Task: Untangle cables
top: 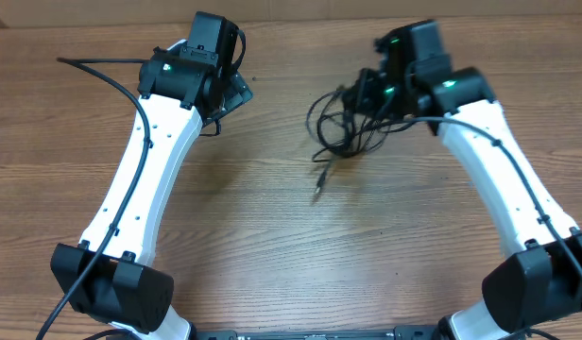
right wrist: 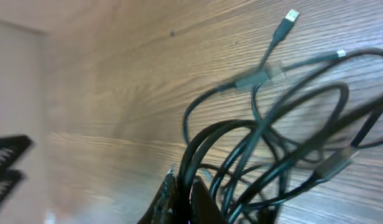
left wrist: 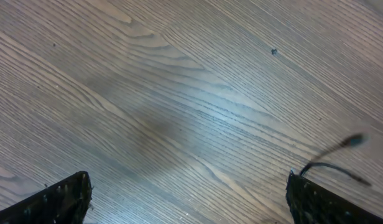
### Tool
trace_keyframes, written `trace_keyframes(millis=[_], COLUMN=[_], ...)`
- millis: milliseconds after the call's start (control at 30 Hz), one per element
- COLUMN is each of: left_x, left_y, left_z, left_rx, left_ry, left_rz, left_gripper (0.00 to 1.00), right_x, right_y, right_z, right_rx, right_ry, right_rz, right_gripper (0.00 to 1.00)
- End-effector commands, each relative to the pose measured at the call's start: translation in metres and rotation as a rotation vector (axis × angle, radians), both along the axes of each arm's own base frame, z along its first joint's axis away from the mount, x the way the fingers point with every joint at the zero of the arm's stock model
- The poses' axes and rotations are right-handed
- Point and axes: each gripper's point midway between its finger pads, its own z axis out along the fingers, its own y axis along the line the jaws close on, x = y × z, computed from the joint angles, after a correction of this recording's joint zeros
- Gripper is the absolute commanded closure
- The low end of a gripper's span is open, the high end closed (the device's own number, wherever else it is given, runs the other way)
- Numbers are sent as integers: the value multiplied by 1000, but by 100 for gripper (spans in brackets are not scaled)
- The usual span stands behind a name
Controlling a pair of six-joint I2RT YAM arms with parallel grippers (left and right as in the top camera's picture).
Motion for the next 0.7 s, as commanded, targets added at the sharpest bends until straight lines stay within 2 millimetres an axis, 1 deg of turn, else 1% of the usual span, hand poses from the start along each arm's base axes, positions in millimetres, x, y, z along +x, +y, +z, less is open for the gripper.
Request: trace_keyframes(millis=[0,167,300,400,433,467,533,633,667], left_x=[-3,-3,-2,0,8,8,4,-5,-9], left_y=[5,5,5,4,-4,-12,-28,-60,-68], left_z=[12,12,12,13,16,15,13,12,12], left_rx=[16,16,16,14,-32,-68,-146,-286,-317], left_ry=[-29,-29,-29,-39,-74,-71,-45,5,17], left_rz=[-1,-1,-1,1,-11,-31,-73,-214,-256], left_gripper=[0,0,0,0,0,0,0,0,0], right_x=[1,3,7,15,20,24,29,38,43], right_y=[1,-2,4,7,8,8,9,9,7], right_z=[35,55,71,84,91,97,106,120,123], right_rx=[210,344,418,468,499,520,552,607,621], right_ry=[4,-7,-36,-54,-63,-67,-79,-91,-91], right_rz=[28,71,92,75,54,39,20,-24,-53], right_gripper=[96,96,96,96,96,96,96,96,96])
